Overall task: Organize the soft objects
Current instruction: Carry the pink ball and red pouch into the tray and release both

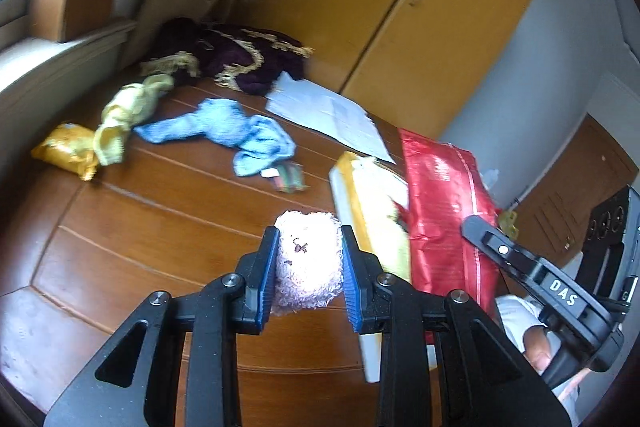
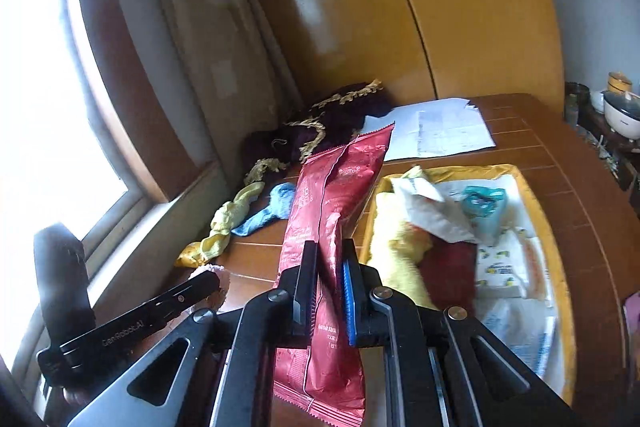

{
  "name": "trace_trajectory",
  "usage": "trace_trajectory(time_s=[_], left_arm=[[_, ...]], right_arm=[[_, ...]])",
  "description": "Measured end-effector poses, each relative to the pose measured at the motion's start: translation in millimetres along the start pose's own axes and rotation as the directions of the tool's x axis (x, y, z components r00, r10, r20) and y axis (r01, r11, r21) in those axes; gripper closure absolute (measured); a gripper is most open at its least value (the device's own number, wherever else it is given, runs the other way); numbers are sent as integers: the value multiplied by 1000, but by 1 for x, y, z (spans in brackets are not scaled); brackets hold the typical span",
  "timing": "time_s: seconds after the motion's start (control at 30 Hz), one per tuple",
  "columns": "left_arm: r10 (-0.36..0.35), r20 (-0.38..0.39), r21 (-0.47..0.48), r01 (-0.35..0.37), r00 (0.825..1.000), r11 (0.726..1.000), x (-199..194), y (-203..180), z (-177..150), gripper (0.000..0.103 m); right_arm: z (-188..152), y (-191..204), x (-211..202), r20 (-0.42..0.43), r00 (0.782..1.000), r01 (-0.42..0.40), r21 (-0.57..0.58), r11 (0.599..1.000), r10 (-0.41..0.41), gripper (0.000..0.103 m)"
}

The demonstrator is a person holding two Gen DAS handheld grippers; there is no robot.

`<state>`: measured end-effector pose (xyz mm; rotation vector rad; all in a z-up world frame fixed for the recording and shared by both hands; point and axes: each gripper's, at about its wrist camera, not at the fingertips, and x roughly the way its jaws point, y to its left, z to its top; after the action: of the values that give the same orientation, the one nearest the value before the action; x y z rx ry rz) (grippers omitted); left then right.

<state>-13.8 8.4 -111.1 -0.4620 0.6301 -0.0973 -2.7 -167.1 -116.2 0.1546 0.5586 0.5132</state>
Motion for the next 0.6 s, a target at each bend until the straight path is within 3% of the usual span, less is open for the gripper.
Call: trace_trajectory(time_s=[0.13,0.27,0.6], left_arm=[[-92,-71,73,97,993,993,22,-52,-3,77],[-125,-120,102,138,985,985,42,-79,-10,77],[-79,-239,128,112,968,985,77,-99,-39,76]], right_arm=[[0,-33,-12,2,996,86,22,996,-86,91],[-8,-56,-17,-21,991,133,23,991,-133,91],[-21,-77,-4,-100,982,154,-89,984,-162,91]])
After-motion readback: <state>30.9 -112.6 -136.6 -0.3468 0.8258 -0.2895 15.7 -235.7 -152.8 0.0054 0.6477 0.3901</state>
